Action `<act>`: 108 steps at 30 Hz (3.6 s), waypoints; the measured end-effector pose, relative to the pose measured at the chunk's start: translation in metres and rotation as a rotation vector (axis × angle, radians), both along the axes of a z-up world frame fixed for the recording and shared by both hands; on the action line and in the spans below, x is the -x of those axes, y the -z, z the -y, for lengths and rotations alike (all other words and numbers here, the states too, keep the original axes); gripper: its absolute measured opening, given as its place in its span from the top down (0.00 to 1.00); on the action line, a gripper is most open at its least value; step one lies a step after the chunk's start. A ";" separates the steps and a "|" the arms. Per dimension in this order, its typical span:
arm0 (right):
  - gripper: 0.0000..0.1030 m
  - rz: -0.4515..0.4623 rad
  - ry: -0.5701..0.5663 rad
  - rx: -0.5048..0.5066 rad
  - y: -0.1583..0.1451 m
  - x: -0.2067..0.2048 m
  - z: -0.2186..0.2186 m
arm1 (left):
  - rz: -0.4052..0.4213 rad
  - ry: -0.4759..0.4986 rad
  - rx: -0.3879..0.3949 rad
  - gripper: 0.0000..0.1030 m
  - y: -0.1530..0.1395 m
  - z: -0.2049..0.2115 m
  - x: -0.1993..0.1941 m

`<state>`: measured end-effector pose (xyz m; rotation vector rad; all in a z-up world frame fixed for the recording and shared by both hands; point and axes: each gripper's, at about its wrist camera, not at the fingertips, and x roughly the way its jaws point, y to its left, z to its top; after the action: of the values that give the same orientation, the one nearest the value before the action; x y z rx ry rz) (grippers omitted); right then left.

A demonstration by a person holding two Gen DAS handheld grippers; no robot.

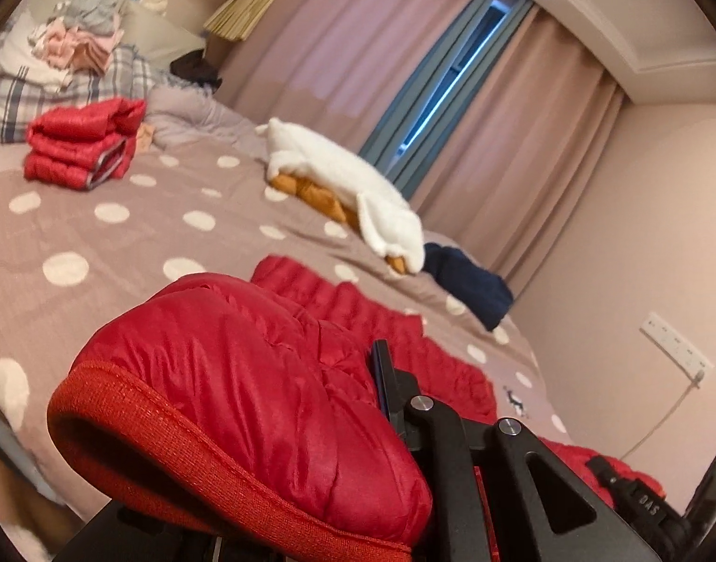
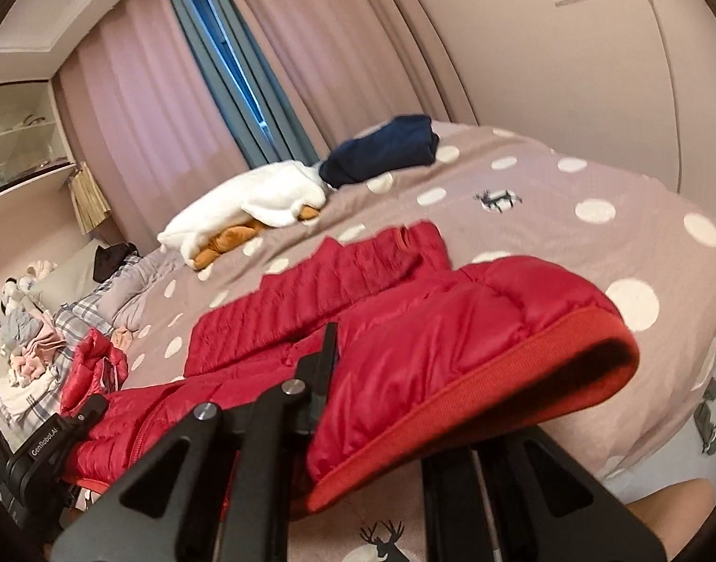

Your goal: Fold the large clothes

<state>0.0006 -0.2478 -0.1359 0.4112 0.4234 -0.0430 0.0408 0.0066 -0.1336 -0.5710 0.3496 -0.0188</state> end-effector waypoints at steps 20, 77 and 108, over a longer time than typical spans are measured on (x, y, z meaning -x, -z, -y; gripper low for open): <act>0.87 0.164 -0.027 0.041 -0.050 0.055 -0.008 | 0.163 0.027 -0.037 0.88 -0.037 -0.006 0.042; 0.83 0.024 -0.046 0.069 -0.033 -0.105 -0.013 | -0.049 0.024 -0.095 0.87 -0.014 -0.003 -0.121; 0.83 -0.154 -0.018 -0.027 -0.012 -0.176 0.004 | -0.274 0.056 -0.127 0.87 -0.008 0.005 -0.183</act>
<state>0.1768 -0.2514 -0.1236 0.4317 0.5799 -0.0517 0.2235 0.0018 -0.1259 -0.4383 0.6290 0.0277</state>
